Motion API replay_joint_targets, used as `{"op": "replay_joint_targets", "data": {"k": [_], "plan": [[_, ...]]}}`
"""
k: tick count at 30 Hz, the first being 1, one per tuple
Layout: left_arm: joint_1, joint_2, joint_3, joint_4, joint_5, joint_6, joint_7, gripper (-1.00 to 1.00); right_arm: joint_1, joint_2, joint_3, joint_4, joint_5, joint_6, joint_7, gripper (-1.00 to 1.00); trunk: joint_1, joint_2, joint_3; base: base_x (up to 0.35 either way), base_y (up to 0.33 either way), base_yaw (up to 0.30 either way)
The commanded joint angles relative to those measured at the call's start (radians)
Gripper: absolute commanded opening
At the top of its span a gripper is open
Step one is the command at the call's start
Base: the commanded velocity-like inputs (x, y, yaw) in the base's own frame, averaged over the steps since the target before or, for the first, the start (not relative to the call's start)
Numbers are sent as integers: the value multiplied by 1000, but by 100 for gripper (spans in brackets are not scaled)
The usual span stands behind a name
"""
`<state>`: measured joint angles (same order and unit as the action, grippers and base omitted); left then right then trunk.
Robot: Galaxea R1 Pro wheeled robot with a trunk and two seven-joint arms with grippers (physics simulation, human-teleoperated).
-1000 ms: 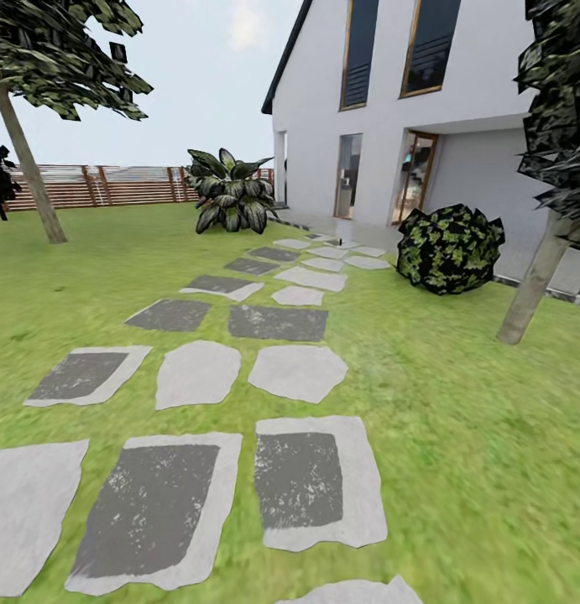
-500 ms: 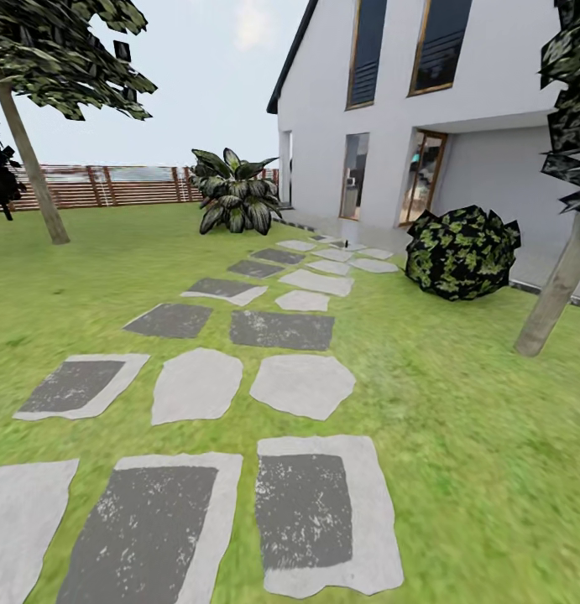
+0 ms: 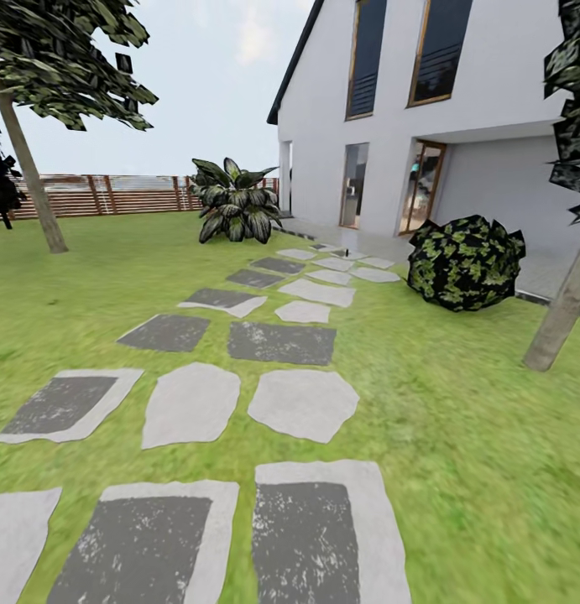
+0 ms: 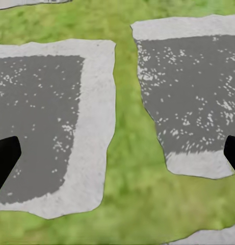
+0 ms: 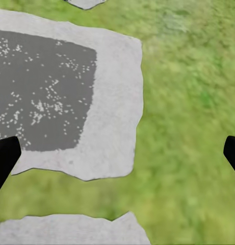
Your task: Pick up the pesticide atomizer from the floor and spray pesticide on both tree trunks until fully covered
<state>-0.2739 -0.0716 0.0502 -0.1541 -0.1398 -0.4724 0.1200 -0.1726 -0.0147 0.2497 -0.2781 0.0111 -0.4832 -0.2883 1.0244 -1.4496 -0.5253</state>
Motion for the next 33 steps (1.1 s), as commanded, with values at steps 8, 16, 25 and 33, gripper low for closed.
{"op": "replay_joint_targets", "data": {"k": [8, 16, 25, 33], "plan": [[-1, -1, 5, 1, -11, -3, 6, 100, -1, -1, 9, 0, 1, 0, -9, 100, 1, 0, -1, 350, 0, 52], [-1, -1, 5, 1, -11, -3, 6, 100, -1, 0, 8, 0, 1, 0, -9, 100, 1, 0, -1, 350, 0, 34], [-1, -1, 5, 1, -11, -3, 6, 100, -1, 1, 10, 0, 1, 0, -8, 100, 1, 0, -1, 350, 0, 3], [-1, -1, 5, 1, -10, -3, 6, 100, -1, 6, 10, 0, 1, 0, -8, 100, 1, 0, -1, 350, 0, 0]]}}
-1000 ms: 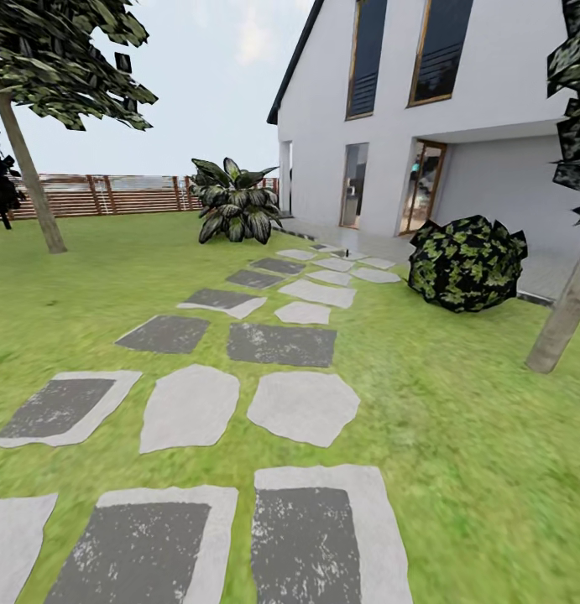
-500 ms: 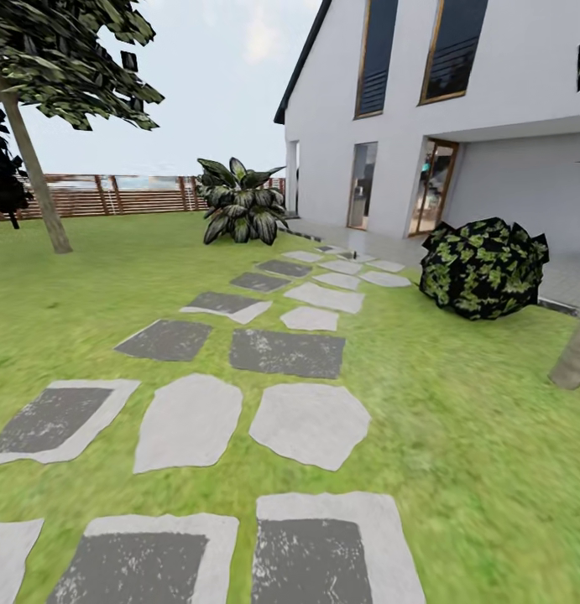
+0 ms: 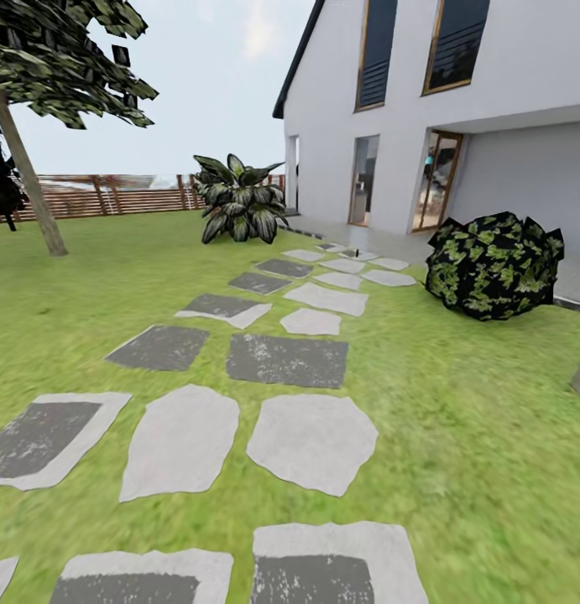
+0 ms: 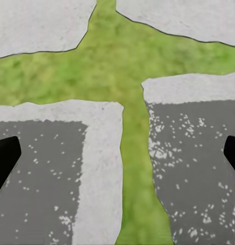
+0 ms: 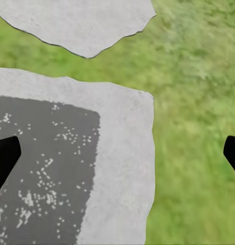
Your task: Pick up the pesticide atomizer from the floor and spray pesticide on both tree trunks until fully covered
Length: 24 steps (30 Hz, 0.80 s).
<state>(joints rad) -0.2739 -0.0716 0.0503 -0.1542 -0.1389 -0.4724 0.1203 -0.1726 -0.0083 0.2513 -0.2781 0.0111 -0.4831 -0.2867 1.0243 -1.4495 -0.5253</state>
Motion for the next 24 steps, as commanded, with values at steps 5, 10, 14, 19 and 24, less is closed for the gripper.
{"op": "replay_joint_targets", "data": {"k": [5, 10, 14, 19, 24], "plan": [[-1, -1, 4, 1, -11, -3, 6, 100, -1, -1, 7, 0, 1, 0, -9, 100, 1, 0, -1, 350, 0, 0], [-1, -1, 2, 1, -10, -3, 6, 100, -1, -1, 7, 0, 1, 0, -10, 100, 1, 0, -1, 350, 0, 0], [-1, -1, 4, 1, -11, -3, 6, 100, -1, -1, 7, 0, 1, 0, -11, 100, 1, 0, -1, 350, 0, 0], [-1, -1, 5, 1, -10, -3, 7, 100, -1, -1, 6, 0, 1, -1, -11, 100, 1, 0, -1, 350, 0, 0], [-1, -1, 6, 1, -10, -3, 7, 100, -1, -1, 6, 1, 1, 0, -11, 100, 1, 0, -1, 350, 47, 0]]}}
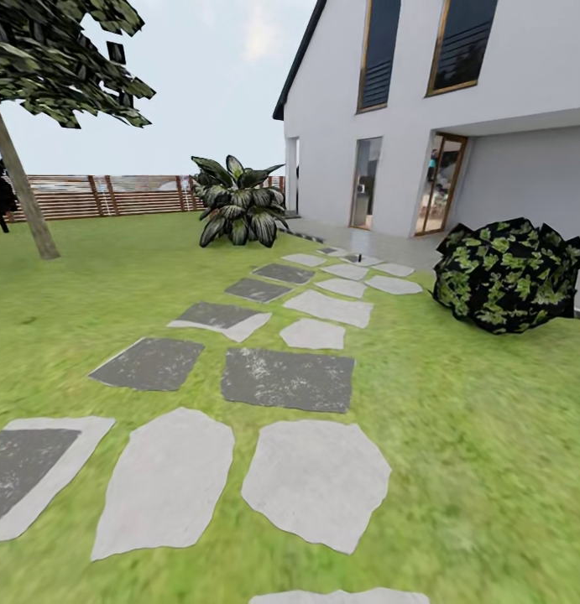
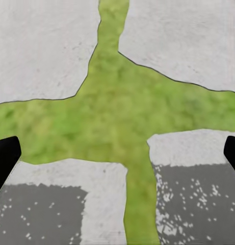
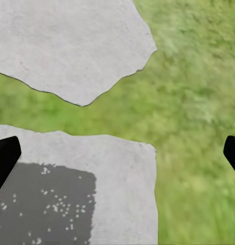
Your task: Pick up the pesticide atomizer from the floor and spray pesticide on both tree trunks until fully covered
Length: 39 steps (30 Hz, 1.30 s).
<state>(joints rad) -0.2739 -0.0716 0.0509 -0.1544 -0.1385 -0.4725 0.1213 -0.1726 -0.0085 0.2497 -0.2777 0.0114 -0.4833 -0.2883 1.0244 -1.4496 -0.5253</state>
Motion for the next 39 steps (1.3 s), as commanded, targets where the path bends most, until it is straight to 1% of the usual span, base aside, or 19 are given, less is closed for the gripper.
{"op": "replay_joint_targets", "data": {"k": [1, 19, 39], "plan": [[-1, -1, 5, 1, -11, -3, 6, 100, -1, -1, 8, 1, 2, 0, -9, 100, 1, 0, -1, 350, 80, 0], [-1, -1, 10, 1, -12, -3, 6, 100, -1, -1, 10, 3, 9, 0, -8, 100, 1, 0, -1, 350, 139, 0], [-1, -1, 10, 1, -12, -3, 6, 100, -1, 0, 10, 3, 8, 0, -8, 100, 1, 0, -1, 350, 78, 0]]}}
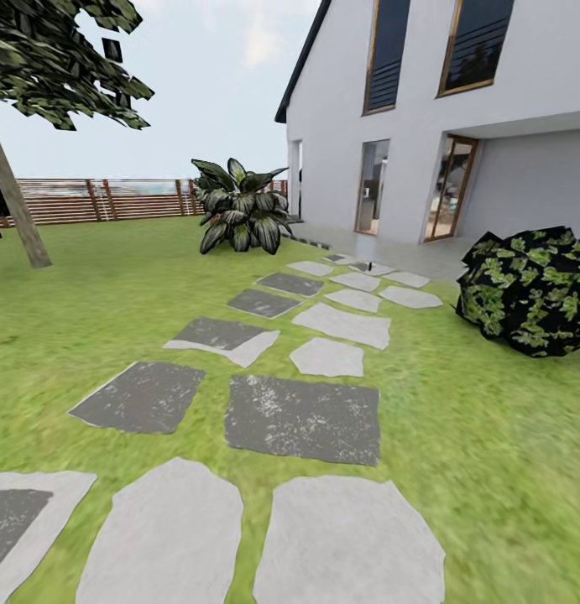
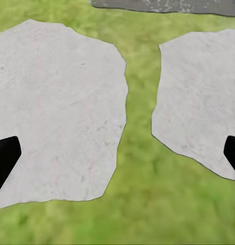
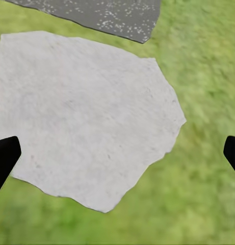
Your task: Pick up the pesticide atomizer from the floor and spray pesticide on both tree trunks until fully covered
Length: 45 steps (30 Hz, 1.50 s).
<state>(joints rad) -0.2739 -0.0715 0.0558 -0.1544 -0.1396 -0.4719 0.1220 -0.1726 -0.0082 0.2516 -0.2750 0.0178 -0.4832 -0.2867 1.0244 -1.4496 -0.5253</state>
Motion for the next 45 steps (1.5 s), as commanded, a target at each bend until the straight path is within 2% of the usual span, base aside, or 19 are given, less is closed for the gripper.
{"op": "replay_joint_targets", "data": {"k": [1, 45], "plan": [[-1, -1, 6, 1, -10, -3, 5, 100, -1, 0, 8, 0, 2, 0, -9, 100, 1, 0, -1, 350, 9, 0], [-1, -1, 6, 1, -11, -3, 5, 100, -1, -1, 8, 0, 2, 0, -9, 100, 1, 0, -1, 350, 1, 0]]}}
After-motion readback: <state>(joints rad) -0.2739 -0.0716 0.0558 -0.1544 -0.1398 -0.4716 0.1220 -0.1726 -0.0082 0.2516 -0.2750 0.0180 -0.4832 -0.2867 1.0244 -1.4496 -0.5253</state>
